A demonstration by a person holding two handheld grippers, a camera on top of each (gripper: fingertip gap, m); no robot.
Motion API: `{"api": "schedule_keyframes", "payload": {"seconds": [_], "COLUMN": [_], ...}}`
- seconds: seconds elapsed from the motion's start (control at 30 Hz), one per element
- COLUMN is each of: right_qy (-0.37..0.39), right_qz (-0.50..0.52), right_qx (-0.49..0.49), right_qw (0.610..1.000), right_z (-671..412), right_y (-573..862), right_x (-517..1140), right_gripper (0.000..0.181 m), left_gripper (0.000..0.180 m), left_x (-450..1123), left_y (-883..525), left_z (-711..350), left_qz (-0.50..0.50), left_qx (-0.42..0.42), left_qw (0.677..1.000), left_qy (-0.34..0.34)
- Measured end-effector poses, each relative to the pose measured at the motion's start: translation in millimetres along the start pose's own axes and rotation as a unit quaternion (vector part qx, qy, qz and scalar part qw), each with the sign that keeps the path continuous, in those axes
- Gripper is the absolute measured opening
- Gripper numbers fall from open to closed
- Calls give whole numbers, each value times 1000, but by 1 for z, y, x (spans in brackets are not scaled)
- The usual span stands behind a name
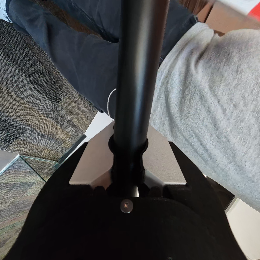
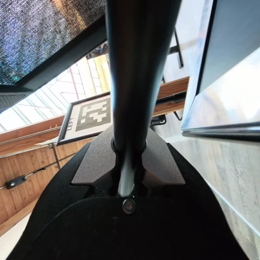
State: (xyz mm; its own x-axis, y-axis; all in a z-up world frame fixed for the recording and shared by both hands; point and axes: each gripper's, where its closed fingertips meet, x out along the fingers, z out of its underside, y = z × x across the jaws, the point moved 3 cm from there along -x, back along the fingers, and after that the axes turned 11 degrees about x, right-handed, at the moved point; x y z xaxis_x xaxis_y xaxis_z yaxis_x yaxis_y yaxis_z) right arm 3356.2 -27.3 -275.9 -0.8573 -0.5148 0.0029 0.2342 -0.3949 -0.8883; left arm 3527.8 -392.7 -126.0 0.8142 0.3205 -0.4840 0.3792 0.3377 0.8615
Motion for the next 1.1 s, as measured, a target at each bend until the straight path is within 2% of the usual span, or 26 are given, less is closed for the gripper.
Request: {"api": "schedule_keyframes", "payload": {"seconds": [0.1,0.23,0.33,0.67,0.9,1.1], "right_qy": [22,42,67,180,255,330], "right_qz": [-21,-32,-41,-78,-133,-142], "right_qx": [32,23,9,-71,-169,-264], "right_qw": [999,998,997,978,943,895], "right_z": [6,23,34,64,108,149], "right_y": [8,21,22,-20,-83,-133], "right_x": [-3,-28,-64,-255,-451,-636], "right_gripper": [17,16,15,14,14,14], "left_gripper": [25,25,24,24,24,25], "left_x": [11,45,77,176,273,391], "left_y": [-7,-12,-9,14,64,115], "left_z": [15,44,60,55,20,-34], "left_qz": [-7,13,26,-5,-46,-39], "left_qx": [7,24,45,163,288,398], "left_qw": [1000,997,992,970,931,873], "left_qy": [-14,-78,-118,-180,-220,-280]}}
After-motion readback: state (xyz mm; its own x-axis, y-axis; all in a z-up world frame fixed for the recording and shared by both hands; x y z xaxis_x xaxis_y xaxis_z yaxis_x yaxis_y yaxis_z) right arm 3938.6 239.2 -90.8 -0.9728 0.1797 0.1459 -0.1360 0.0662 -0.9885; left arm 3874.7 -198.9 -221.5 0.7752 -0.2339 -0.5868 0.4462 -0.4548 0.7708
